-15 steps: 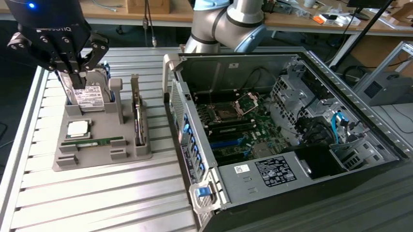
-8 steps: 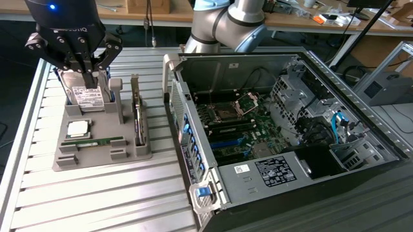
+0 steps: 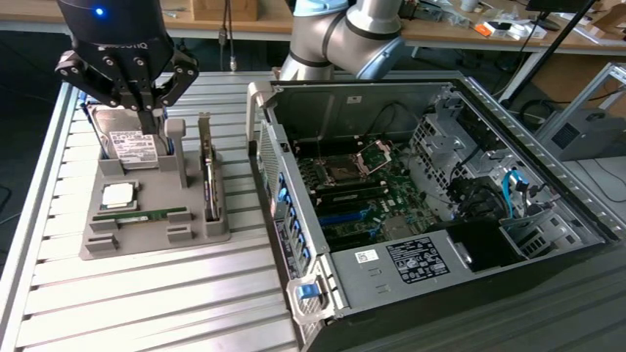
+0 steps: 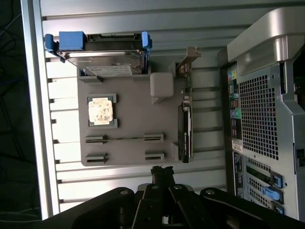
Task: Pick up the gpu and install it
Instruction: 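Reach for the gpu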
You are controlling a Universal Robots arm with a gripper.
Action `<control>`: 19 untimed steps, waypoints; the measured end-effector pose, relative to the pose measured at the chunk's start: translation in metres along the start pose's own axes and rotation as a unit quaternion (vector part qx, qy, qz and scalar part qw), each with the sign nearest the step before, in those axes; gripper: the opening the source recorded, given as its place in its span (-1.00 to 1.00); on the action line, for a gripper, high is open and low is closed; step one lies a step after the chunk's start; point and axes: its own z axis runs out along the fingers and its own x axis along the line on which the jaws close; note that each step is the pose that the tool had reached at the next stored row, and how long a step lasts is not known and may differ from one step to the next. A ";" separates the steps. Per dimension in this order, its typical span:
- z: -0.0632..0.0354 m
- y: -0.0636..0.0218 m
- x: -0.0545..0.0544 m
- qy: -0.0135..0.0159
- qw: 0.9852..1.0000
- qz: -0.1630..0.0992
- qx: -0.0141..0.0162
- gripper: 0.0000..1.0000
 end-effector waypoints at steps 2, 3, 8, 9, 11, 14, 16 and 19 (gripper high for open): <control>0.0003 0.0003 -0.005 0.000 1.000 0.000 0.001 -0.79; 0.0005 0.0005 -0.007 0.000 1.000 0.000 0.001 -0.79; 0.0015 0.0014 -0.019 0.000 1.000 0.000 0.004 -0.79; 0.0017 0.0016 -0.022 0.000 1.000 0.000 0.004 -0.79; 0.0021 0.0019 -0.026 0.000 1.000 0.000 0.005 -0.79; 0.0028 0.0024 -0.033 0.000 1.000 0.000 0.008 -0.79; 0.0032 0.0028 -0.038 0.000 1.000 0.000 0.009 -0.79; 0.0035 0.0031 -0.041 0.000 1.000 0.000 0.010 -0.79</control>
